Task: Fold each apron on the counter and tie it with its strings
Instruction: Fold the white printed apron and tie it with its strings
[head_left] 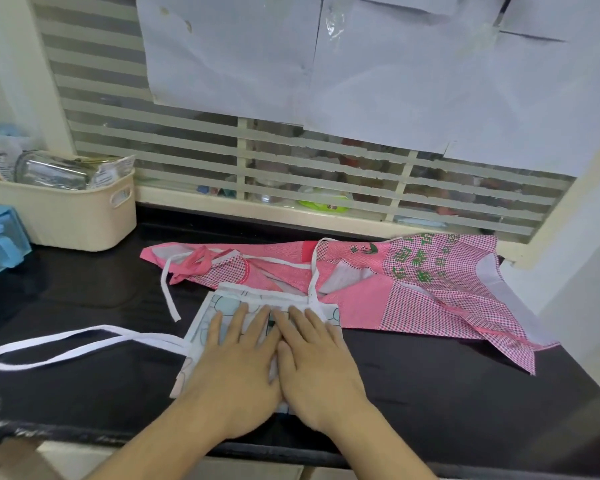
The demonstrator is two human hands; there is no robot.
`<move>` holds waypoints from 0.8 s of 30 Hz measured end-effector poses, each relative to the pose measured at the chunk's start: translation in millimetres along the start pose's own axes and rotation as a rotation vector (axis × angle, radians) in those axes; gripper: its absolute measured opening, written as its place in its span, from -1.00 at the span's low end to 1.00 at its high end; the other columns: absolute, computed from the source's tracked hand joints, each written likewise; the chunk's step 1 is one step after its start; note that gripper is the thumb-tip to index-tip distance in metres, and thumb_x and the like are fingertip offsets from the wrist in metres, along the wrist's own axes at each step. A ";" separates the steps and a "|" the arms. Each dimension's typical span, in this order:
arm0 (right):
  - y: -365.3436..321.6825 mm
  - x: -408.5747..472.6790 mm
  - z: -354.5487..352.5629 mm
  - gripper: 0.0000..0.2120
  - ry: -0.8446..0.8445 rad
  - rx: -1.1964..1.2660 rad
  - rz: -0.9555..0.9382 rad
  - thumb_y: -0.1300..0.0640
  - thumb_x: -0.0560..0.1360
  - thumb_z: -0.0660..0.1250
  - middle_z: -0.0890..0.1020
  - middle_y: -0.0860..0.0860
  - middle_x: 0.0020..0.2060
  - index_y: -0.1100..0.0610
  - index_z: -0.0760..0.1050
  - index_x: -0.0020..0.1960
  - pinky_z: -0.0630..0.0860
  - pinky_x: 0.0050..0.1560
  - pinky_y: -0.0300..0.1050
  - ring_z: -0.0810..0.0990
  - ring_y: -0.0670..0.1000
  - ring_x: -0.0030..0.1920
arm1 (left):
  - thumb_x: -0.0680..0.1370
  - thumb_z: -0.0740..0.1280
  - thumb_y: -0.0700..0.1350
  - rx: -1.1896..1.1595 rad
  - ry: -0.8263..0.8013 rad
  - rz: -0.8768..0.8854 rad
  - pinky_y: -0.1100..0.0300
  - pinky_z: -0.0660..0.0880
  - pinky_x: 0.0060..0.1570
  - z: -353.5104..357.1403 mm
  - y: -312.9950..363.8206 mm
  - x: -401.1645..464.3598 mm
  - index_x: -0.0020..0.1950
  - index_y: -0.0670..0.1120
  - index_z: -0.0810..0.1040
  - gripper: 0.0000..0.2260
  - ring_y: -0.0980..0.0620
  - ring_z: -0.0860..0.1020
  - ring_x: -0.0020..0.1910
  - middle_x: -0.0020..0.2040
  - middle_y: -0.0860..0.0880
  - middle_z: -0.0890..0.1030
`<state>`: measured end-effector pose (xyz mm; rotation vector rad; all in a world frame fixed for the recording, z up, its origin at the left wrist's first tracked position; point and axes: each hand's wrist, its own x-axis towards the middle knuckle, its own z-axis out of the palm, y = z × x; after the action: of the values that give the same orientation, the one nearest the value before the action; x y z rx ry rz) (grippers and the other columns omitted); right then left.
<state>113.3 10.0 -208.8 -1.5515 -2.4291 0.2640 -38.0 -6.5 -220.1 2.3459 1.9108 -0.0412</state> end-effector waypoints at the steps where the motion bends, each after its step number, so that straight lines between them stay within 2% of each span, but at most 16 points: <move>1: 5.8 -2.6 8.7 -0.29 -0.037 -0.017 0.040 -0.20 0.55 -0.38 -0.01 -0.19 0.68 -0.19 -0.05 0.69 -0.18 0.66 0.01 -0.16 -0.12 0.66 | 0.37 -0.43 0.35 -0.006 0.019 -0.002 -0.23 -0.40 0.56 1.1 -0.2 -0.3 0.61 0.15 -0.44 -0.20 -0.08 -0.45 0.62 0.65 0.08 -0.42; 3: 12.5 -5.5 14.5 -0.28 -0.041 -0.023 0.067 -0.25 0.54 -0.45 -0.13 -0.24 0.67 -0.20 -0.15 0.69 -0.29 0.64 -0.01 -0.29 -0.19 0.63 | 0.43 -0.41 0.34 -0.028 0.048 -0.007 -0.20 -0.41 0.55 4.1 -1.7 0.6 0.63 0.20 -0.40 -0.25 -0.06 -0.44 0.62 0.66 0.10 -0.39; 5: 11.1 -7.1 12.9 -0.31 -0.037 -0.029 0.068 -0.27 0.59 -0.50 -0.17 -0.24 0.67 -0.18 -0.18 0.69 -0.31 0.64 0.00 -0.33 -0.20 0.62 | 0.45 -0.40 0.34 -0.025 0.042 0.001 -0.20 -0.41 0.56 7.5 -2.3 1.2 0.63 0.21 -0.40 -0.27 -0.05 -0.43 0.63 0.66 0.09 -0.38; 9: 8.0 -6.1 10.0 -0.19 -0.072 -0.038 0.080 -0.27 0.48 -0.49 -0.20 -0.21 0.67 -0.06 -0.20 0.70 -0.34 0.62 0.00 -0.36 -0.18 0.62 | 0.45 -0.41 0.33 0.006 0.040 -0.010 -0.21 -0.39 0.57 6.5 -1.0 2.4 0.60 0.22 -0.45 -0.28 -0.06 -0.44 0.62 0.66 0.08 -0.40; 14: 11.1 -5.8 14.2 -0.26 -0.032 -0.048 0.069 -0.23 0.58 -0.53 -0.19 -0.18 0.67 -0.03 -0.18 0.71 -0.36 0.59 -0.01 -0.35 -0.17 0.62 | 0.44 -0.43 0.30 0.039 0.035 -0.013 -0.23 -0.37 0.58 6.5 0.0 2.0 0.64 0.18 -0.41 -0.25 -0.08 -0.42 0.63 0.66 0.06 -0.39; 16: 12.3 -5.9 16.2 -0.21 -0.016 -0.057 0.059 -0.21 0.52 -0.48 -0.16 -0.16 0.68 -0.02 -0.15 0.71 -0.34 0.60 -0.01 -0.32 -0.16 0.63 | 0.44 -0.44 0.30 0.048 0.039 -0.016 -0.23 -0.37 0.58 7.2 0.2 2.2 0.65 0.17 -0.40 -0.25 -0.08 -0.41 0.64 0.67 0.06 -0.39; 21: 10.1 -8.3 12.4 -0.23 0.008 -0.023 0.047 -0.20 0.55 -0.40 -0.07 -0.16 0.69 -0.03 -0.06 0.71 -0.29 0.63 -0.04 -0.23 -0.16 0.65 | 0.46 -0.44 0.31 0.058 0.037 -0.031 -0.22 -0.37 0.58 7.4 1.1 2.6 0.65 0.16 -0.39 -0.26 -0.07 -0.42 0.64 0.67 0.07 -0.38; 22: 9.9 -9.4 10.9 -0.27 0.032 0.024 0.054 -0.19 0.58 -0.33 -0.03 -0.16 0.69 -0.03 0.00 0.71 -0.24 0.65 -0.06 -0.18 -0.15 0.66 | 0.48 -0.44 0.32 0.056 0.038 -0.036 -0.22 -0.37 0.58 7.0 1.6 2.4 0.66 0.17 -0.38 -0.27 -0.06 -0.42 0.64 0.67 0.07 -0.38; 24: 10.7 -14.3 7.6 -0.41 0.140 0.160 0.144 -0.12 0.65 -0.02 0.16 -0.10 0.63 0.01 0.19 0.64 -0.02 0.64 -0.11 0.03 -0.07 0.64 | 0.55 -0.38 0.37 0.038 0.033 -0.046 -0.21 -0.36 0.59 5.8 1.8 2.5 0.66 0.18 -0.35 -0.30 -0.04 -0.41 0.64 0.66 0.09 -0.38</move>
<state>126.1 1.3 -220.6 -1.6180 -2.1389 0.3551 -35.4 -5.0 -225.9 2.3411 1.9966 -0.0436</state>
